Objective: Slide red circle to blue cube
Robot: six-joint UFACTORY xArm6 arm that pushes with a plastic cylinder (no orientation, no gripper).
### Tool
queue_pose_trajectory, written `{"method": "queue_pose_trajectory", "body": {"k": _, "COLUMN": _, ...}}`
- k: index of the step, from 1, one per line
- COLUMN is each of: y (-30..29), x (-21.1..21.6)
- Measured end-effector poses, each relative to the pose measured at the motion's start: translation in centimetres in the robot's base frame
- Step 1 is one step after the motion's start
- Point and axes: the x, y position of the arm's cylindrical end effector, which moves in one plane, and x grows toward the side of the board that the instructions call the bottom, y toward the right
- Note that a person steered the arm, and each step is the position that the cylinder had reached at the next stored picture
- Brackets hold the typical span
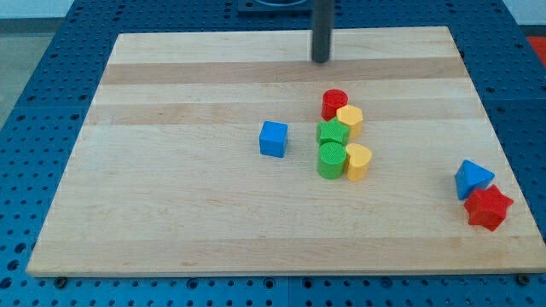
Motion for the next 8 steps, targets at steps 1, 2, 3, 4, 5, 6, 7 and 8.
{"method": "queue_pose_trajectory", "body": {"k": 1, "y": 2.6, "x": 1.2}}
{"method": "queue_pose_trajectory", "body": {"k": 2, "y": 2.6, "x": 3.6}}
{"method": "queue_pose_trajectory", "body": {"k": 3, "y": 2.1, "x": 5.6}}
{"method": "queue_pose_trajectory", "body": {"k": 4, "y": 1.9, "x": 9.5}}
{"method": "queue_pose_trajectory", "body": {"k": 5, "y": 1.1, "x": 10.5}}
{"method": "queue_pose_trajectory", "body": {"k": 6, "y": -0.2, "x": 10.5}}
{"method": "queue_pose_trajectory", "body": {"k": 7, "y": -1.9, "x": 10.5}}
{"method": "queue_pose_trajectory", "body": {"k": 8, "y": -4.0, "x": 11.4}}
